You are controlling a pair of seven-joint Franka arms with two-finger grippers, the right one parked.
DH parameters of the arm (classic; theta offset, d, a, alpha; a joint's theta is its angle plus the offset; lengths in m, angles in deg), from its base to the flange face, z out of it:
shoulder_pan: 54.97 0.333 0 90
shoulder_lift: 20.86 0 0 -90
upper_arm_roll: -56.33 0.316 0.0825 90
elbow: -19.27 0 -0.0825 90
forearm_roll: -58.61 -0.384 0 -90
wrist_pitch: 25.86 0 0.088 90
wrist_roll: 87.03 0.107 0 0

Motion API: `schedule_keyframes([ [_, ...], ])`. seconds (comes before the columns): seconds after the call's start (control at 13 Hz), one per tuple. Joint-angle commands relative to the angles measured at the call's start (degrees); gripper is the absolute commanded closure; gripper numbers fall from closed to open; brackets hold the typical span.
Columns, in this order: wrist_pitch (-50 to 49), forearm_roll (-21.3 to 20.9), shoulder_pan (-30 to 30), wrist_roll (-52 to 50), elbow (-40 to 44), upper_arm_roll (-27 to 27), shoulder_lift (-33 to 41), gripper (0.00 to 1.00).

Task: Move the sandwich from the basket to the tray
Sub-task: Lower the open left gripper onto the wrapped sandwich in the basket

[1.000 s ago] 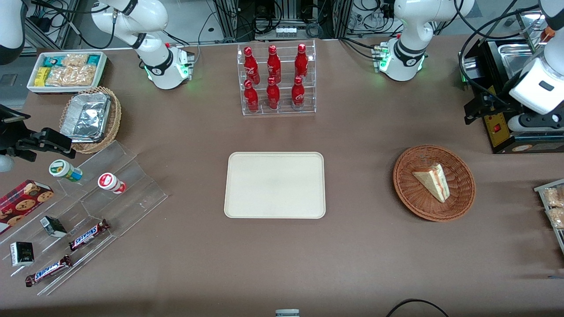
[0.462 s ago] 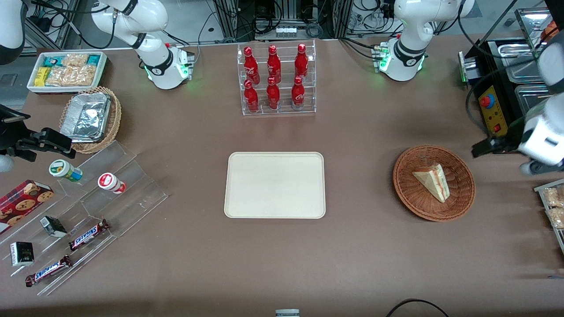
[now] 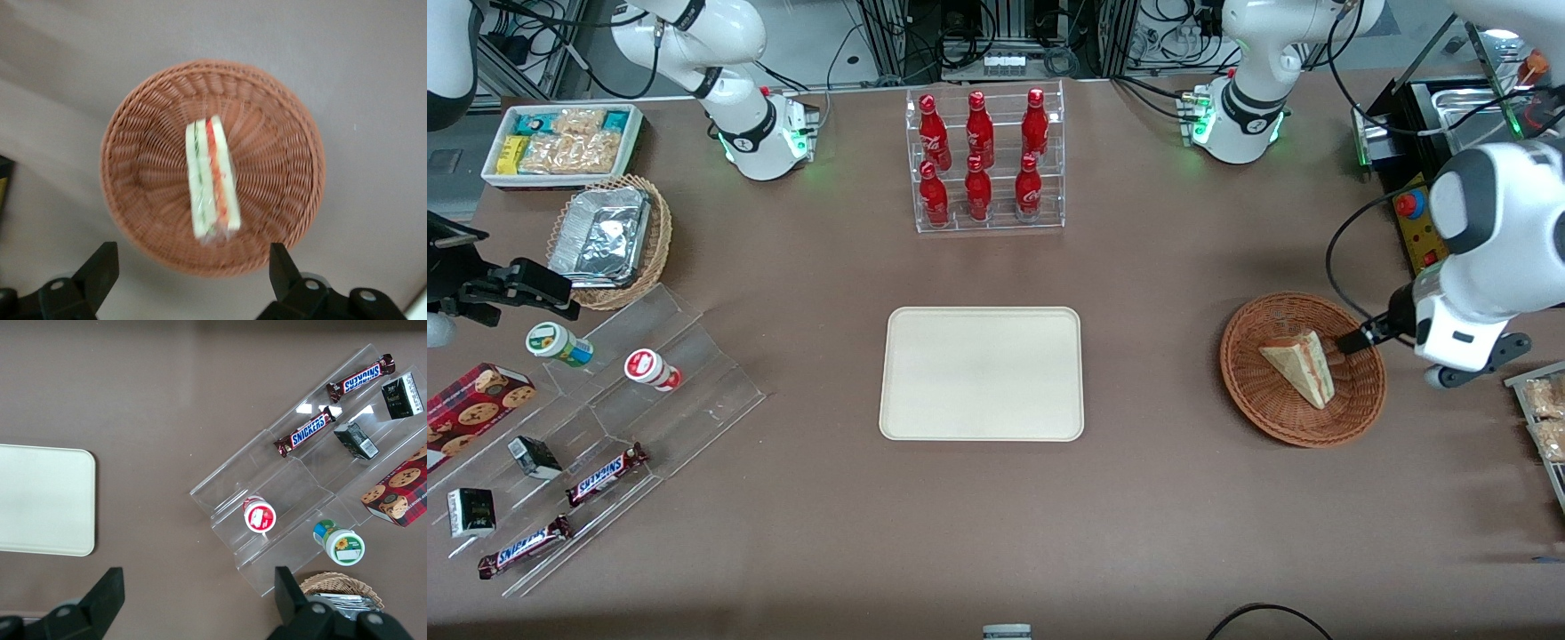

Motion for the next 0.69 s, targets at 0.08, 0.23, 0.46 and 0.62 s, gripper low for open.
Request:
schedule_keyframes([
  [0.08,17.55,0.30,-0.17,-9.58,-9.79,-0.01,-3.57,0.00],
  [0.23,20.84,0.21,-0.44,-12.31,-9.98,-0.01,-6.91,0.00],
  [0.46,21.29,0.04,-0.53,-13.64,-10.67,-0.01,-8.86,0.00],
  [0.62,21.37,0.04,-0.44,-13.64,-10.77,-0.01,-10.09,0.00],
])
